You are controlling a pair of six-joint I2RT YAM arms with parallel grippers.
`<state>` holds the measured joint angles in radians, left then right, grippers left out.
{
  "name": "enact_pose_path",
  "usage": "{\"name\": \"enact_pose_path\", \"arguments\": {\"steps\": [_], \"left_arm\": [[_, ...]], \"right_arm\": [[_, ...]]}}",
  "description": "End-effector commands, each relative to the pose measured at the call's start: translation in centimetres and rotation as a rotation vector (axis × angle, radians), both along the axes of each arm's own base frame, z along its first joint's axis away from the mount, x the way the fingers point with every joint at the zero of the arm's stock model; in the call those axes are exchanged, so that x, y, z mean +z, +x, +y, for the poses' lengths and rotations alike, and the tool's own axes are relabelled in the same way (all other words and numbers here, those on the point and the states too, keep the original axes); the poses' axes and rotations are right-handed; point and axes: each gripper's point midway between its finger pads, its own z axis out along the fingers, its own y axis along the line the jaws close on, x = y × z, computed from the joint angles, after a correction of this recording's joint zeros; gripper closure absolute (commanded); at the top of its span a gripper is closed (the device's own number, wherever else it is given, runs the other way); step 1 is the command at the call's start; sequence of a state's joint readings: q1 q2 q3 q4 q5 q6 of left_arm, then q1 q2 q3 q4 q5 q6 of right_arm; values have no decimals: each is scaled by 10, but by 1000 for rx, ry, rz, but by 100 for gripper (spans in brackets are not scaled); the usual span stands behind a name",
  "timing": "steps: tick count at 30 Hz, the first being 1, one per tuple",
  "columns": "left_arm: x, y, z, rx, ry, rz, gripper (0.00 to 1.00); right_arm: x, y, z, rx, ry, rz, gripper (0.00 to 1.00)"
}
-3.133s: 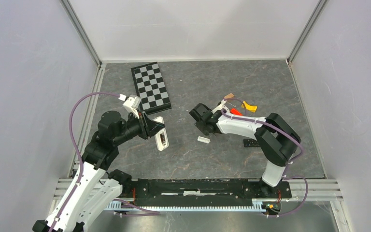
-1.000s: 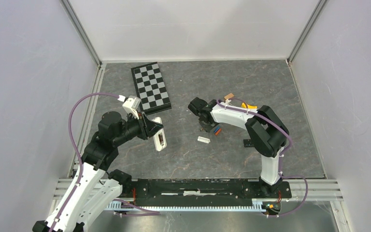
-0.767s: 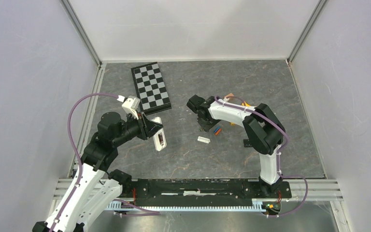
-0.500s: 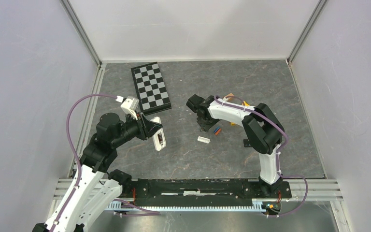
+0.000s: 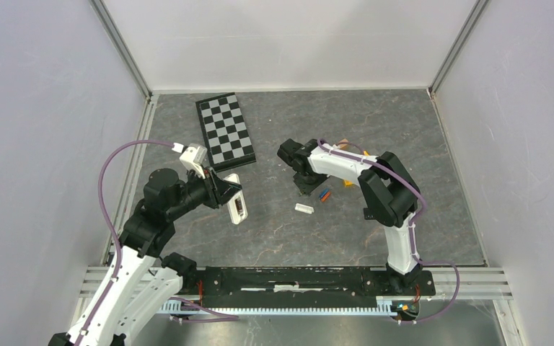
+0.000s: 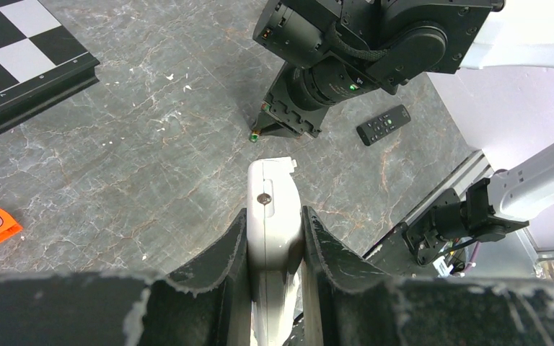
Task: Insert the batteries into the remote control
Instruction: Pick up the battery from the center of the board, then load the battery into the remote control.
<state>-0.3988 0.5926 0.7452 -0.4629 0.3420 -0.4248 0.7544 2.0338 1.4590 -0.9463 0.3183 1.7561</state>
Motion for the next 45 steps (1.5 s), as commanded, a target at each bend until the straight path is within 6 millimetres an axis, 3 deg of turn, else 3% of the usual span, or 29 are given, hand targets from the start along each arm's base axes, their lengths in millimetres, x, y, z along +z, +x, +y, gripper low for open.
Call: {"name": "enact_pose_path", "arguments": {"steps": [1,9,17,21,27,35,45], "left_arm": [[17,5,1,-3,5,-80,98],[13,8,-14,-46,-67,-24,98],[-13,21,-44,-110,-193,137,98],[-26,34,-57,-117,-258,216,98],[-46,59,-80,-139,-325,316,98],[-67,89,-105,-150,-340,346,98],[-78,108,-134,-240,-377,313,98]], "right_arm": [[-13,-7,-16,-5,-87,25,94],[38,25,-29,195,-185,-161,96],[63,24,-49,422,-239,-262,99],[78,26,-59,513,-234,-330,95],[101,26,-64,712,-181,-473,100],[124,11,-46,1032,-119,-625,100],[163,-39,12,1415,129,-752,100]]}}
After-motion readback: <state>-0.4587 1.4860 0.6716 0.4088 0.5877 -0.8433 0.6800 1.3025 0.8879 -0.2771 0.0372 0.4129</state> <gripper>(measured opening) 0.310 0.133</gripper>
